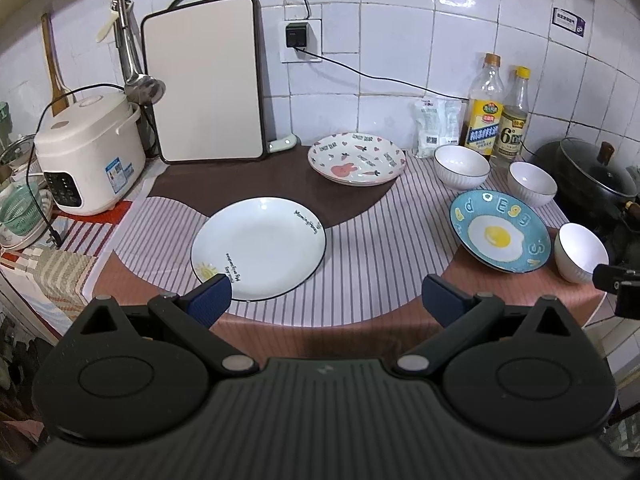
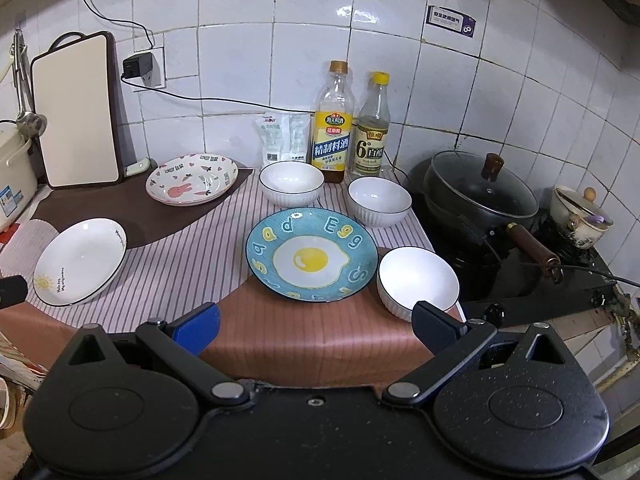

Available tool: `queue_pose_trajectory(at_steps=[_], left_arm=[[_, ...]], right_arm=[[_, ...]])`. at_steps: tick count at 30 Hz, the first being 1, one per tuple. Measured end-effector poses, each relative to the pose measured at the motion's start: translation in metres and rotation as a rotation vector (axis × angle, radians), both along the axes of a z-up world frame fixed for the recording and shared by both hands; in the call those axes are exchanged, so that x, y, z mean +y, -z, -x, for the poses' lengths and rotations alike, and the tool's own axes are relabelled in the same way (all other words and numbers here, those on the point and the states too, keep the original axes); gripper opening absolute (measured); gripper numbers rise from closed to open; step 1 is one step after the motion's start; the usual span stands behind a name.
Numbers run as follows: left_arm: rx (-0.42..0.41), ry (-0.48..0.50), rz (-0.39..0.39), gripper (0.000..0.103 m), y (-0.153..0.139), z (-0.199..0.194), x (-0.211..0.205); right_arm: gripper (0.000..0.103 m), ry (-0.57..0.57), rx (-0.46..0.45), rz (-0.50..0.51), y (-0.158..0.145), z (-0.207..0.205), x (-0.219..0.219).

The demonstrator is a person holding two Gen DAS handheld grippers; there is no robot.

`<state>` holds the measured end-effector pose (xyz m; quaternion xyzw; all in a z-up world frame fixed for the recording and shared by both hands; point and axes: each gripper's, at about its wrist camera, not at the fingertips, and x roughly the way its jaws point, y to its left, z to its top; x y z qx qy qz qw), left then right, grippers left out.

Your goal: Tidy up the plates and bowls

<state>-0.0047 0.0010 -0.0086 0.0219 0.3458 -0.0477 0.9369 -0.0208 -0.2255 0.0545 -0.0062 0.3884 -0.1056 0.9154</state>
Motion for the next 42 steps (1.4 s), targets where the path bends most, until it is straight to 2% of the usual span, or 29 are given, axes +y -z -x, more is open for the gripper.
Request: queue_pose_trajectory(at_steps=[11,17,31,36,42], left_arm=[[0.012,0.024,0.016,0.103,0.0,0.002,-0.003],[0.034,0.044,0.05,0.103,0.001,0.002,0.0],[0.054,0.06,0.059,0.101,0.002,0.0,-0.002],[0.042,0.077,0.054,0.1,0.0,-0.002,0.002],[-0.047,0.082,0.087,0.1,-0.006,-0.006,0.025]], right_arm=[[0.103,0.012,0.006,0.01,0.003,-0.002,0.001],[0.103,0.014,0.007,0.013,0.003,-0.002,0.0],[0.103,0.018,0.012,0.015,0.006,-0.004,0.001],[0.103,-0.033,-0.032,0.002,0.003,-0.003,0.007],[0.103,-0.184,-0.146,-0.034,-0.002,-0.008,0.032]])
